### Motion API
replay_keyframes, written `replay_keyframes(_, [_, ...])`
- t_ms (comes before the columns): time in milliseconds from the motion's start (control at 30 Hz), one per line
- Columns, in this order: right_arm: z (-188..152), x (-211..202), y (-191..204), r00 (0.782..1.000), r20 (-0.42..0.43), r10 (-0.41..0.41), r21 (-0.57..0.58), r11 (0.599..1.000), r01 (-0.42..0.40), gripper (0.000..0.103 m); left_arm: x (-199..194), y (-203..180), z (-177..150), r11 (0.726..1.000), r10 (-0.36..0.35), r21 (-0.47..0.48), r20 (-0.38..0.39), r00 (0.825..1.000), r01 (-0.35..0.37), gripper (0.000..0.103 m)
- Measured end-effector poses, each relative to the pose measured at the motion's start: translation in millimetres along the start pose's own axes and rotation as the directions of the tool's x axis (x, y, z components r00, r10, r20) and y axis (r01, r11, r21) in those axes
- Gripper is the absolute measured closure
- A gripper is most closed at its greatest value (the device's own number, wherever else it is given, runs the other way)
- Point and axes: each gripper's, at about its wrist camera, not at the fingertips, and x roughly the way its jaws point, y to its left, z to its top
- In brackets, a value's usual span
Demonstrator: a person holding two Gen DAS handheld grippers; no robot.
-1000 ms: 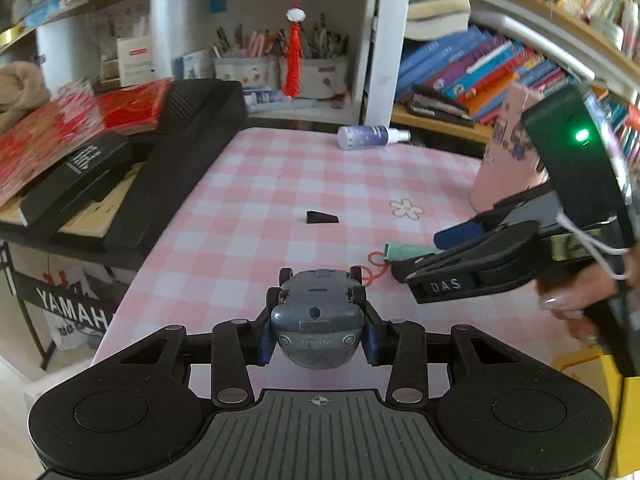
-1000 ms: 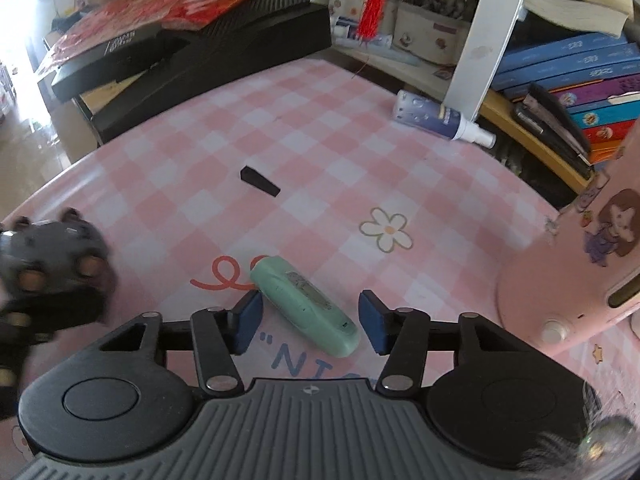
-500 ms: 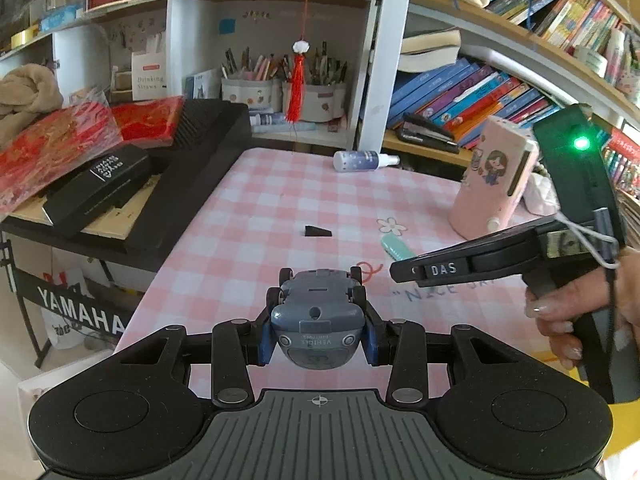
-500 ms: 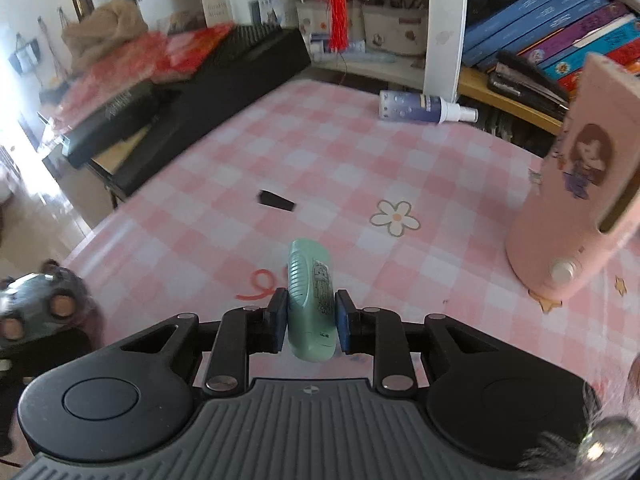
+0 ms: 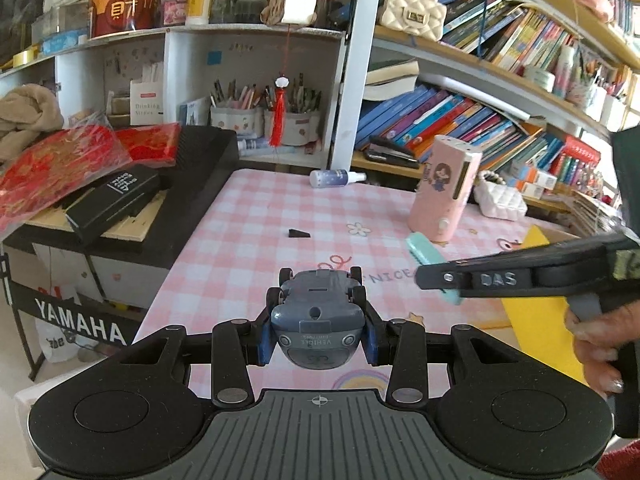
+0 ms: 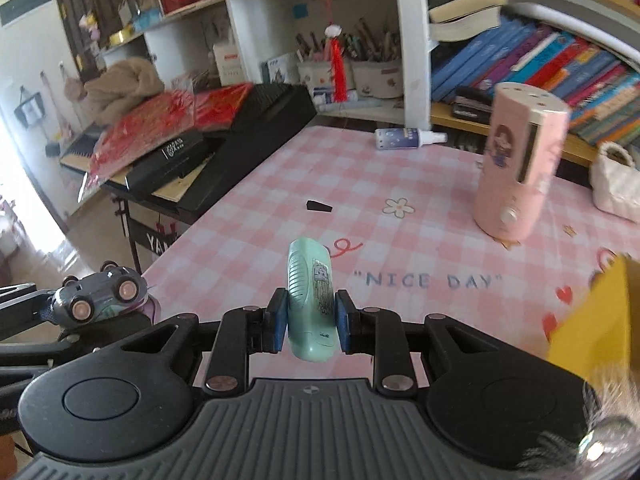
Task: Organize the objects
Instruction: 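Carry the toy car with the left tool while the right tool carries the mint-green stick to the box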
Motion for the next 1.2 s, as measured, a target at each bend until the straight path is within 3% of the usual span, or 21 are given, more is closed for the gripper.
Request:
replay_keyframes(333, [-61, -58, 28, 0.998, 0.015, -0.068, 0.06, 0.996, 0.067, 0.08, -45, -1, -29, 0.998, -0.06, 0.022, -0.001, 0.998, 0.06, 0.064])
replay_keyframes(867, [-133, -130, 65, 0.983, 0.062, -0.171, 0.137, 0.977, 0.161, 0.08, -108, -19, -73, 0.982, -0.153, 0.111, -0.018, 0.988, 0.154, 0.064])
replay_keyframes(1200, [-186, -168, 68, 0.966, 0.038, -0.255, 0.215, 0.946, 0.241, 0.08, -123, -48, -97, 0.944, -0.262, 0.19, -0.072, 0.962, 0.271, 0.064])
